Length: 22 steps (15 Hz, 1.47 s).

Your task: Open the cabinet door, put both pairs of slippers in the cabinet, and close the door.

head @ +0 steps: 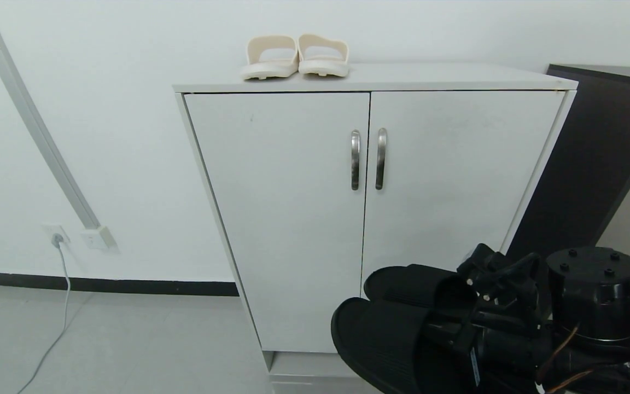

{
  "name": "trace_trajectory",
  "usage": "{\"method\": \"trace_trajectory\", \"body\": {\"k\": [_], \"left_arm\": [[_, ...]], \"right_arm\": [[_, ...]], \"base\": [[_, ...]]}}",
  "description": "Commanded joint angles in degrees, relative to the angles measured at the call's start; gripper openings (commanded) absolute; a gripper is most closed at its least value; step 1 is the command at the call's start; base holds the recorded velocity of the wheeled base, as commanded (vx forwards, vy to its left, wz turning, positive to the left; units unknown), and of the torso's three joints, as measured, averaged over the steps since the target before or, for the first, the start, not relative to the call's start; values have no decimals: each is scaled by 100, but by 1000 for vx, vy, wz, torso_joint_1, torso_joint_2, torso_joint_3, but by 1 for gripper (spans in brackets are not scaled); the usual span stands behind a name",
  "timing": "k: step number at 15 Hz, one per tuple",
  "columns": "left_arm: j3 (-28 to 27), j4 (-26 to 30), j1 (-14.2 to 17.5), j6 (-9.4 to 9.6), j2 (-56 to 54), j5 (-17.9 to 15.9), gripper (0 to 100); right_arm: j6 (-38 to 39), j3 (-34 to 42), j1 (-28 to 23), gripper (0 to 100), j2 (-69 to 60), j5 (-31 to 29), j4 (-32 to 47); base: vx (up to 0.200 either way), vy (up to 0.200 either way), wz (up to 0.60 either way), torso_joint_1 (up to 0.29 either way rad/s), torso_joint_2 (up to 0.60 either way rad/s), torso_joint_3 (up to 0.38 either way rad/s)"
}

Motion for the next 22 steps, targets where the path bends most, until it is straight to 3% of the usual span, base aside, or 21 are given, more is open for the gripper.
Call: {"method": "trace_trajectory", "body": {"k": [1, 3, 4, 7, 9, 16, 19, 22], "left_arm": [[-372, -815, -75, 39, 2077, -1115, 100], [-654, -1342, -83, 48, 2947, -1493, 100], [-794, -1624, -83, 48, 3307, -1528, 100], [-1181, -2564, -707, 22, 4318, -1484, 100], [-1541, -2880, -1068, 13, 4881, -1466, 100], [-2710, -3584, -2316, -13, 6410, -1449, 100], [-3440, -3601, -2878, -13, 7192, -1256, 100], [-4345, -3575, -3239, -13, 7939, -1124, 100]], "right_arm": [[0, 23, 5, 0, -6, -8, -3], [-35, 50, 5, 0, -23, -17, -3], [-35, 59, 5, 0, -23, -25, -3], [-35, 59, 14, 0, -23, -25, -3], [-35, 59, 14, 0, -6, -8, -3], [-35, 76, 14, 0, -15, -17, -3], [-27, 94, 14, 0, 12, -8, -3], [-35, 111, 14, 0, 56, 10, -3]], "base": [[0, 0, 0, 0, 0, 0], [0, 0, 0, 0, 0, 0], [0, 0, 0, 0, 0, 0], [0, 0, 0, 0, 0, 0], [0, 0, 0, 0, 0, 0], [0, 0, 0, 0, 0, 0], [0, 0, 0, 0, 0, 0], [0, 0, 0, 0, 0, 0]]}}
